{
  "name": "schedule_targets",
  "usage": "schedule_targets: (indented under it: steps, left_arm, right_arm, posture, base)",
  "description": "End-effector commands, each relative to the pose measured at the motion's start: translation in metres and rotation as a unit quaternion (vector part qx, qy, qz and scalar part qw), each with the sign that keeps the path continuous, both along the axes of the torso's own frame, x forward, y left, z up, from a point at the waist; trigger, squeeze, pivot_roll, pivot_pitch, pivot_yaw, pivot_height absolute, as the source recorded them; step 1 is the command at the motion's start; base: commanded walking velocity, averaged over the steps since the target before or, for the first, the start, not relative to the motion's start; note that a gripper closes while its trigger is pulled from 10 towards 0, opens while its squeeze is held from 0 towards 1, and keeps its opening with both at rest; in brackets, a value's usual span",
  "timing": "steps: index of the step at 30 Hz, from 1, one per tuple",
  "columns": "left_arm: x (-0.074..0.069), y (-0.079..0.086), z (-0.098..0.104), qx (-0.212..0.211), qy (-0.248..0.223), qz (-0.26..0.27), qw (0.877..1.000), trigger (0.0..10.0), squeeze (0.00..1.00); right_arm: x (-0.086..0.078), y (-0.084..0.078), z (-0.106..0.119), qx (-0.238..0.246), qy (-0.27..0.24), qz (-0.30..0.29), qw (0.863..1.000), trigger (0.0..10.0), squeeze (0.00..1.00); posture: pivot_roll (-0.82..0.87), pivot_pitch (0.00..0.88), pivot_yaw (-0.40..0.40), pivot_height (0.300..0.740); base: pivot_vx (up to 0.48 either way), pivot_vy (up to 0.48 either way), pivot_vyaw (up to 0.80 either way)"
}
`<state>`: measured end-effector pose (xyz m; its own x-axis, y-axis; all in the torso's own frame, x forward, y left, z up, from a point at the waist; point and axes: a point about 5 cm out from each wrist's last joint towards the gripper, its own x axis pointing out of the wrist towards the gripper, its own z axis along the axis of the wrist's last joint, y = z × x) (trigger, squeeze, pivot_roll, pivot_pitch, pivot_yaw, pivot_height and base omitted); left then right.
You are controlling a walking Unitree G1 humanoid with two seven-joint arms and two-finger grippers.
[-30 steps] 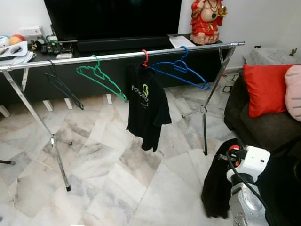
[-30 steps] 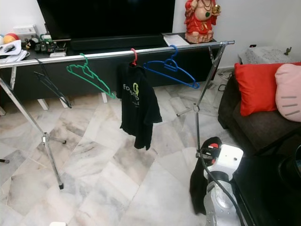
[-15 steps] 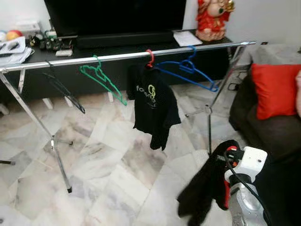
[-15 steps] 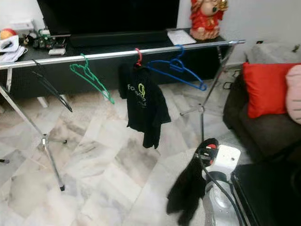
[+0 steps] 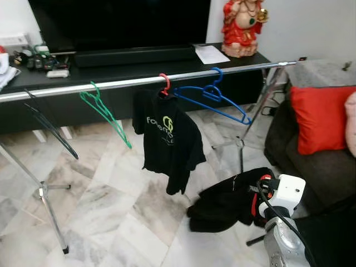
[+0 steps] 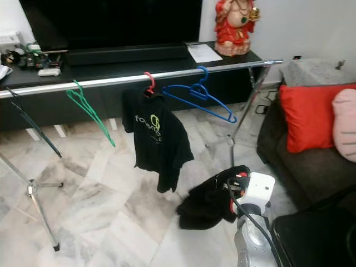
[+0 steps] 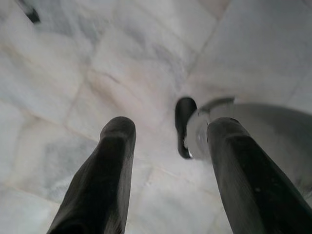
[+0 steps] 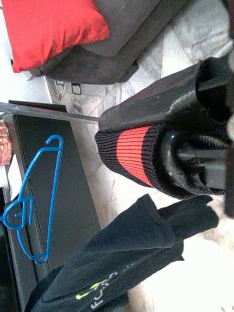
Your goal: Hang hanger
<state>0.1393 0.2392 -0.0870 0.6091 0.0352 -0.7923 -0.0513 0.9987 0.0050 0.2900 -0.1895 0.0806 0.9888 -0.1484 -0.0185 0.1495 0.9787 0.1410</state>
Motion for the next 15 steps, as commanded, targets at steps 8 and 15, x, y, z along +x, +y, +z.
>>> schedule_targets:
  steps: [8, 15]
  left_arm:
    - [-0.004, -0.008, -0.004, -0.005, 0.009, -0.005, 1.0, 10.0, 0.0]
    - [-0.002, -0.004, -0.002, -0.003, 0.003, -0.005, 1.0, 10.0, 0.0]
  right_arm:
    - [-0.006, -0.01, -0.013, -0.011, 0.026, -0.008, 1.0, 10.0, 0.0]
    - [-0.011, -0.012, -0.031, -0.01, 0.058, -0.001, 0.998, 10.0, 0.0]
  posture:
    - [-0.01, 0.131, -0.015, 0.74]
    - [-0.01, 0.124, -0.014, 0.74]
  base:
    - [0.339, 0.0, 0.0]
    - [0.339, 0.0, 0.0]
